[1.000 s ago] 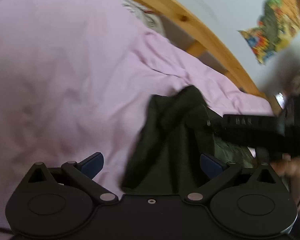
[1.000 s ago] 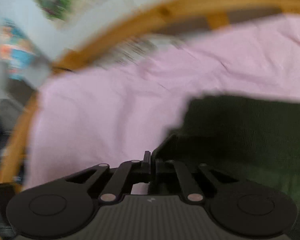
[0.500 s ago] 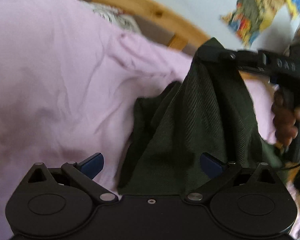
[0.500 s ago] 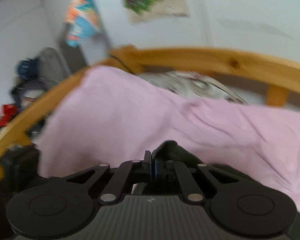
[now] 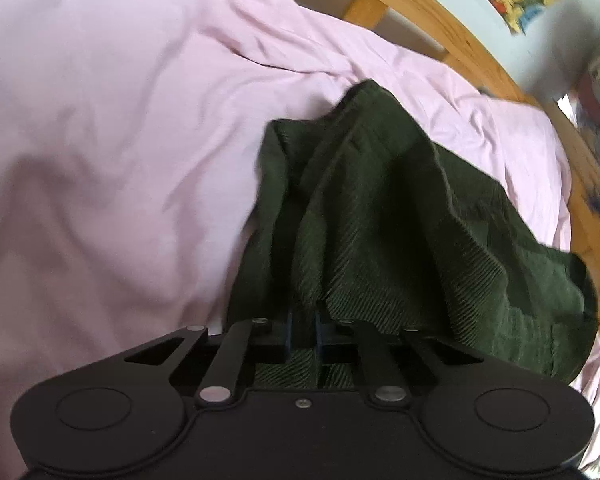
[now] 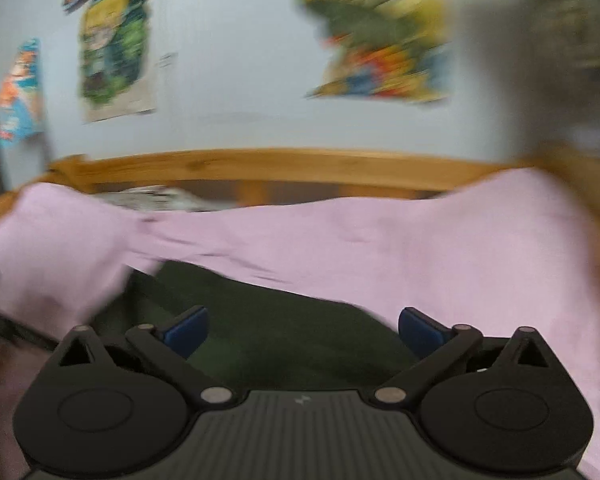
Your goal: Fold large clothes
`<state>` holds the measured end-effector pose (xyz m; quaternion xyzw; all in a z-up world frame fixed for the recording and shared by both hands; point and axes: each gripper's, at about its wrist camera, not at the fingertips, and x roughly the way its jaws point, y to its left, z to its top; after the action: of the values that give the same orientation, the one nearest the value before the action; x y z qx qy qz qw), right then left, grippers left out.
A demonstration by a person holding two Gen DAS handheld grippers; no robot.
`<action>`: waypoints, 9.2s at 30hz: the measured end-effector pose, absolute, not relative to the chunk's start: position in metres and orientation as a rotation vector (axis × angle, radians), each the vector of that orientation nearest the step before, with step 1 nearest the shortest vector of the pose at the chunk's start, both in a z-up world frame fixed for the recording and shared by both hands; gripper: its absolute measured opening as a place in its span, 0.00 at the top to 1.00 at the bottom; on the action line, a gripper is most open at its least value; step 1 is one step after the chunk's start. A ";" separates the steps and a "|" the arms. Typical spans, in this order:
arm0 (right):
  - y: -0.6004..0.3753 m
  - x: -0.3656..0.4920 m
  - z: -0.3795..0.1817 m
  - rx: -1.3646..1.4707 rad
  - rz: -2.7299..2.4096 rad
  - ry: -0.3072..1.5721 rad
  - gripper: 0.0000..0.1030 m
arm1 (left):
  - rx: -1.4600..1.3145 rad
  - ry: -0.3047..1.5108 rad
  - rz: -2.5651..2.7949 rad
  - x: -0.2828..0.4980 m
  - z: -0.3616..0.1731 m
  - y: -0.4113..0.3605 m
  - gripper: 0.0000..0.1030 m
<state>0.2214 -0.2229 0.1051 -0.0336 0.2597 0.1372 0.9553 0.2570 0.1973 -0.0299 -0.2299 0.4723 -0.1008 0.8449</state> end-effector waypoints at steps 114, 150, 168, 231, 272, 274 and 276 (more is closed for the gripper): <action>-0.123 0.172 -0.018 -0.186 -0.030 0.368 0.00 | -0.607 0.986 -0.033 0.170 -0.023 0.159 0.01; -0.130 0.194 -0.062 -0.124 -0.017 0.367 0.01 | -0.776 0.983 0.117 0.208 -0.064 0.161 0.22; -0.137 0.200 -0.054 -0.072 0.009 0.422 0.01 | -0.672 0.816 0.073 0.191 -0.037 0.144 0.79; -0.327 0.155 0.109 -0.006 -0.136 0.395 0.25 | -0.323 0.803 -0.435 0.236 0.028 -0.077 0.00; -0.251 0.257 -0.015 -0.139 0.171 0.483 0.21 | -0.546 0.934 -0.572 0.249 -0.041 -0.051 0.01; -0.255 0.258 -0.020 -0.128 0.161 0.480 0.21 | -0.576 0.956 -0.583 0.254 -0.046 -0.053 0.01; -0.256 0.259 -0.022 -0.128 0.155 0.478 0.21 | -0.572 0.952 -0.592 0.256 -0.049 -0.057 0.01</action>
<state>0.2588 -0.2559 -0.0222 -0.0631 0.2363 0.0765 0.9666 0.2562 -0.0565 -0.0493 -0.2673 0.4453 -0.2771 0.8084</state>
